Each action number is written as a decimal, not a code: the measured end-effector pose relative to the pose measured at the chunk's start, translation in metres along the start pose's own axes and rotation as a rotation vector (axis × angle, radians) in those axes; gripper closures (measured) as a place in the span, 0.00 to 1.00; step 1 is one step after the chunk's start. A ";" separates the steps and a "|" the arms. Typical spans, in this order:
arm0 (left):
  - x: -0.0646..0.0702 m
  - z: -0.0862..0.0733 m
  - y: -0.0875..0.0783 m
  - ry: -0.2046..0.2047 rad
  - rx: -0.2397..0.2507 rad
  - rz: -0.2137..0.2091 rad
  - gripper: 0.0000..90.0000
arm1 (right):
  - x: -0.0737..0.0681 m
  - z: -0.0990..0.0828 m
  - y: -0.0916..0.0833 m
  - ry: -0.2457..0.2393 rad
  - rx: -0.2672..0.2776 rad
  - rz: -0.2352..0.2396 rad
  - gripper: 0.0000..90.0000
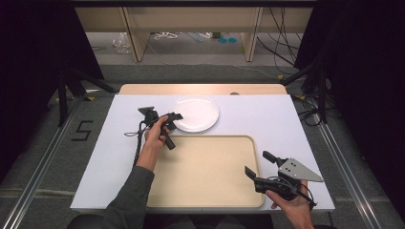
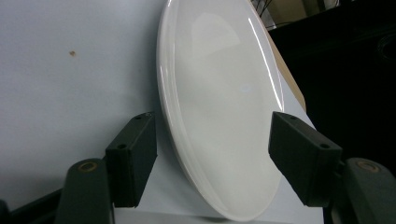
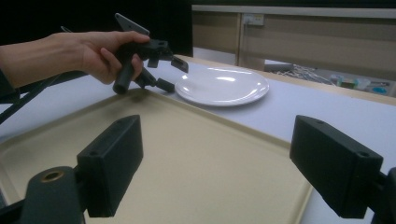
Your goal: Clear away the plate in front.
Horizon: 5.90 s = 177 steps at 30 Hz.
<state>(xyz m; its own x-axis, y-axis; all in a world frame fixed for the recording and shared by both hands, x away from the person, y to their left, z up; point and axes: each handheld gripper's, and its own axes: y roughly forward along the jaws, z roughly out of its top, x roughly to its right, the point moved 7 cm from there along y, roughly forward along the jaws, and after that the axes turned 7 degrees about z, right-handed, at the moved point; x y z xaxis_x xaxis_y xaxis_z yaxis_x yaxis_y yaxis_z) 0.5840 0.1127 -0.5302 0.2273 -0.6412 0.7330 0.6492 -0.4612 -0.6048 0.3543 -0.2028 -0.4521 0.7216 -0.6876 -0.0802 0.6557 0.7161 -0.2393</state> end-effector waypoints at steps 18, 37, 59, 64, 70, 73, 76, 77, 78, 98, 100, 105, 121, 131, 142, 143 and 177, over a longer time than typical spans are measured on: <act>-0.004 0.003 0.009 -0.080 0.003 -0.011 0.50 | 0.000 0.000 0.000 0.001 0.003 0.003 0.21; -0.008 0.003 0.014 -0.138 -0.008 -0.056 0.62 | 0.000 0.000 0.001 0.000 -0.002 0.004 0.21; -0.018 0.001 0.015 -0.186 0.031 -0.067 0.95 | 0.001 0.000 0.000 -0.005 -0.002 -0.003 0.22; -0.014 -0.001 0.014 -0.239 0.037 -0.108 0.96 | 0.001 0.000 0.000 -0.004 -0.002 -0.003 0.22; -0.013 -0.001 0.012 -0.262 0.061 -0.115 0.95 | 0.000 0.000 0.000 0.000 0.002 0.008 0.22; -0.012 -0.001 0.011 -0.281 0.066 -0.121 0.95 | 0.001 0.000 0.000 -0.005 0.002 -0.002 0.22; -0.009 -0.001 0.009 -0.295 0.065 -0.151 0.94 | 0.000 0.000 0.001 0.010 0.009 0.009 0.22; -0.008 0.000 0.008 -0.317 0.068 -0.163 0.94 | 0.001 0.000 0.000 0.006 0.001 0.000 0.22; -0.006 0.001 0.007 -0.321 0.072 -0.172 0.93 | 0.001 0.000 0.000 0.007 0.007 0.005 0.22; -0.009 0.000 -0.001 -0.392 0.092 -0.240 0.89 | 0.001 0.000 -0.001 0.007 -0.006 0.005 0.22; -0.010 0.001 -0.004 -0.394 0.102 -0.257 0.88 | 0.001 0.000 -0.001 0.007 -0.004 0.004 0.22; -0.010 0.001 -0.008 -0.401 0.104 -0.268 0.87 | 0.001 0.000 -0.001 0.013 0.000 0.007 0.22; -0.011 -0.005 -0.050 -0.448 0.149 -0.407 0.87 | 0.005 0.003 -0.001 -0.019 0.022 -0.010 0.22; -0.025 -0.018 -0.063 -0.440 0.166 -0.427 0.86 | 0.005 0.003 0.000 -0.020 0.037 -0.002 0.22; -0.024 -0.037 -0.074 -0.438 0.164 -0.468 0.86 | 0.005 0.004 0.000 -0.018 0.037 0.000 0.22; -0.024 -0.040 -0.075 -0.437 0.163 -0.474 0.86 | 0.005 0.003 0.000 -0.016 0.037 0.001 0.22; -0.033 -0.124 -0.129 -0.384 0.117 -0.538 0.85 | 0.006 0.003 -0.001 -0.003 0.031 0.002 0.22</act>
<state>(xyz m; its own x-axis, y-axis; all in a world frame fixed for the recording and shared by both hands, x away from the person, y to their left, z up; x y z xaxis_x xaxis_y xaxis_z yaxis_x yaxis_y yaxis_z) 0.4029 0.1175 -0.5145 0.0782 -0.0663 0.9947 0.8140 -0.5719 -0.1021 0.3590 -0.2074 -0.4494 0.7234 -0.6860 -0.0777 0.6610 0.7207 -0.2090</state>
